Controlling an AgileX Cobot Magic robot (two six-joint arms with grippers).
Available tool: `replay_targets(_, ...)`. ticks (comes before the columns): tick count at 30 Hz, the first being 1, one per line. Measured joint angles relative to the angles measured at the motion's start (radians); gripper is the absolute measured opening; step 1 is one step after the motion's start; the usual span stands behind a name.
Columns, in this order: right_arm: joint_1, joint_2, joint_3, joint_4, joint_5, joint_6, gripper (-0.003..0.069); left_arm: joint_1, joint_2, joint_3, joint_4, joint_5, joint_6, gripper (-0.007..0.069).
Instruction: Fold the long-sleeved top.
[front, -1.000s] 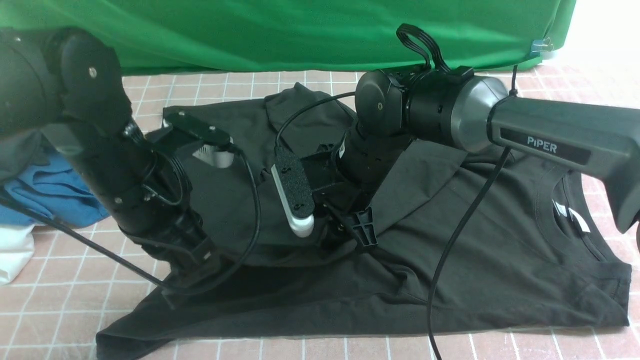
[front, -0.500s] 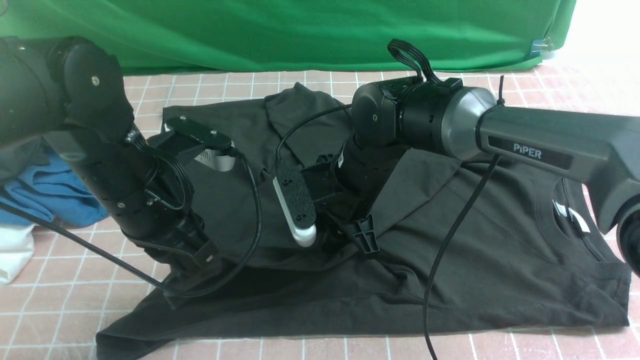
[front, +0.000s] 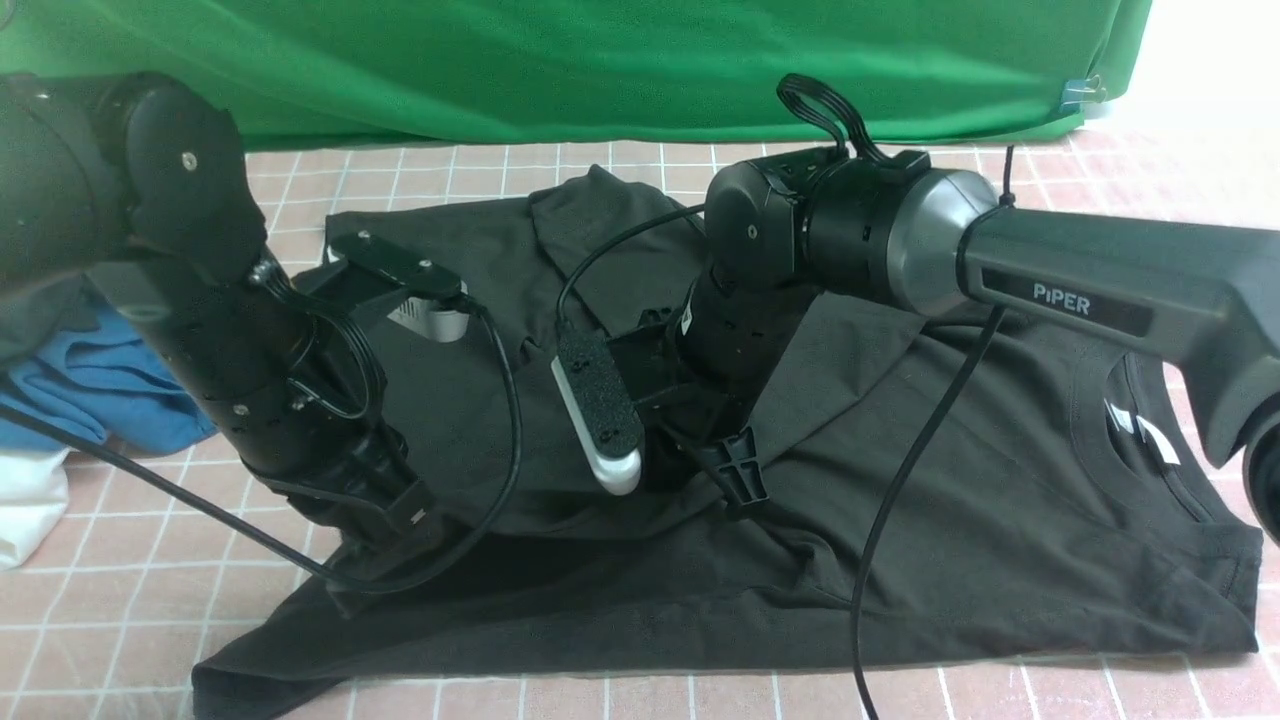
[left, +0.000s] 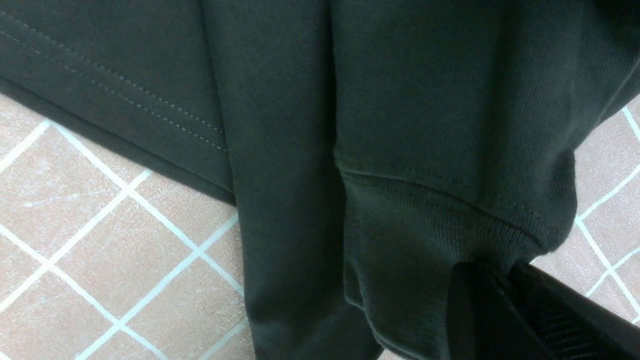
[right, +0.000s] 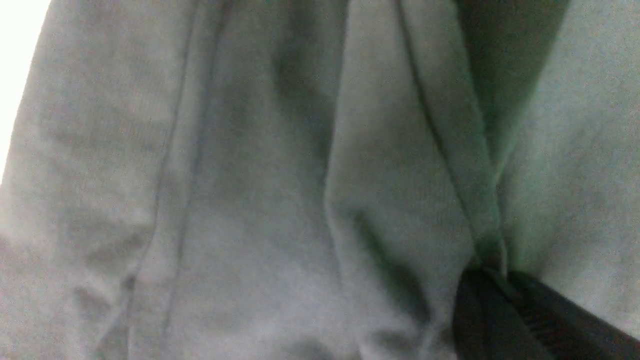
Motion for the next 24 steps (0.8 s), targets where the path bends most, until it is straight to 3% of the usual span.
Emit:
replay_targets(9, -0.002, -0.076, 0.0, -0.01, 0.037, 0.083, 0.0035, 0.001, -0.048, 0.0, -0.079, 0.008, -0.001, 0.0034)
replay_targets(14, -0.037, -0.183, 0.0, -0.011, 0.029, 0.171, 0.0035, -0.019, -0.14, 0.0, -0.246, 0.012, 0.001, 0.0034)
replay_targets(19, -0.107, -0.242, 0.0, -0.012, 0.024, 0.257, 0.0035, -0.127, -0.161, 0.0, -0.4, 0.001, 0.003, 0.0034)
replay_targets(24, -0.155, -0.243, 0.0, -0.013, 0.018, 0.278, 0.0035, -0.138, -0.148, 0.0, -0.395, -0.028, -0.004, 0.0034)
